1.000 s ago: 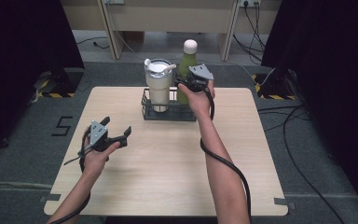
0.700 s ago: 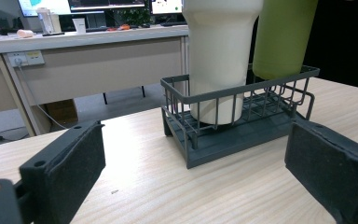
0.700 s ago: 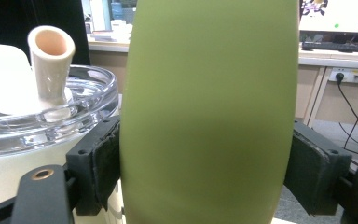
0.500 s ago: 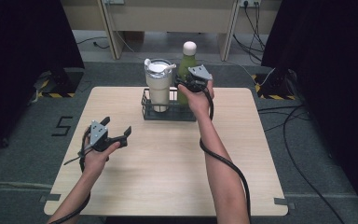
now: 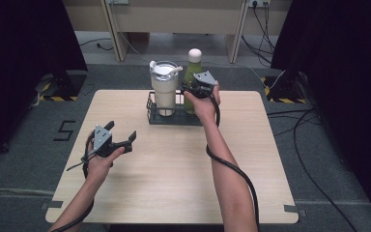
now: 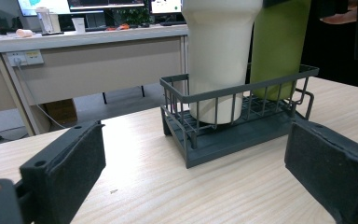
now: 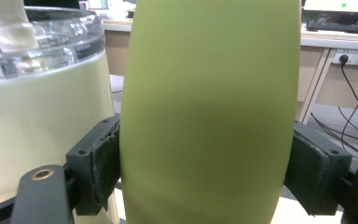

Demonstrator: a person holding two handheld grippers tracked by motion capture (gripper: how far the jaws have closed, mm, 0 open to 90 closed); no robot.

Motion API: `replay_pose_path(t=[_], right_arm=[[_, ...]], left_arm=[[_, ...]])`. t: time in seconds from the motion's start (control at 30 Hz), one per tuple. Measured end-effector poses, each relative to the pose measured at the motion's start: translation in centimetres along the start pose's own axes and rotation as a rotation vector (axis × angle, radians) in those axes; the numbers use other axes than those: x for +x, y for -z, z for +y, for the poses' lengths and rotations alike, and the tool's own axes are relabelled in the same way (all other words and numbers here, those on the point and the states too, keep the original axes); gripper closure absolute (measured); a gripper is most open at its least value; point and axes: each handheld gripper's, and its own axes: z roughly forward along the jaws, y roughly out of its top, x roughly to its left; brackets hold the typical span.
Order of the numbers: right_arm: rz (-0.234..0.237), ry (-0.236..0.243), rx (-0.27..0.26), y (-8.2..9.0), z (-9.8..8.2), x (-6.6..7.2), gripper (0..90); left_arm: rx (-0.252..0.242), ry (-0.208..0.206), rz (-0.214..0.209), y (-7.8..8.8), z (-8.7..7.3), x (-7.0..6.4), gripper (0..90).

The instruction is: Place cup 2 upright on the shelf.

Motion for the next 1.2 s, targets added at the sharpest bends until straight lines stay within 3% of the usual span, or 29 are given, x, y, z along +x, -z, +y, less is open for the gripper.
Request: replay_pose_path(t=[0.63, 0.8, 1.2], right_arm=[[0.000, 0.015, 0.012, -0.4, -0.6, 0.3, 21.4], [0.000, -0.005, 0.005, -0.3, -0.8, 0.4, 20.5], [0.003, -0.019, 0.019, 0.1, -1.2, 0.6, 8.6]], left_arm=[[0.005, -0.003, 0.000, 0.0, -0.1, 0.0, 4.4], [0.007, -0.005, 0.000, 0.0, -0.1, 0.0, 4.3], [0.011, -0.004, -0.003, -0.1, -0.2, -0.1, 4.3]])
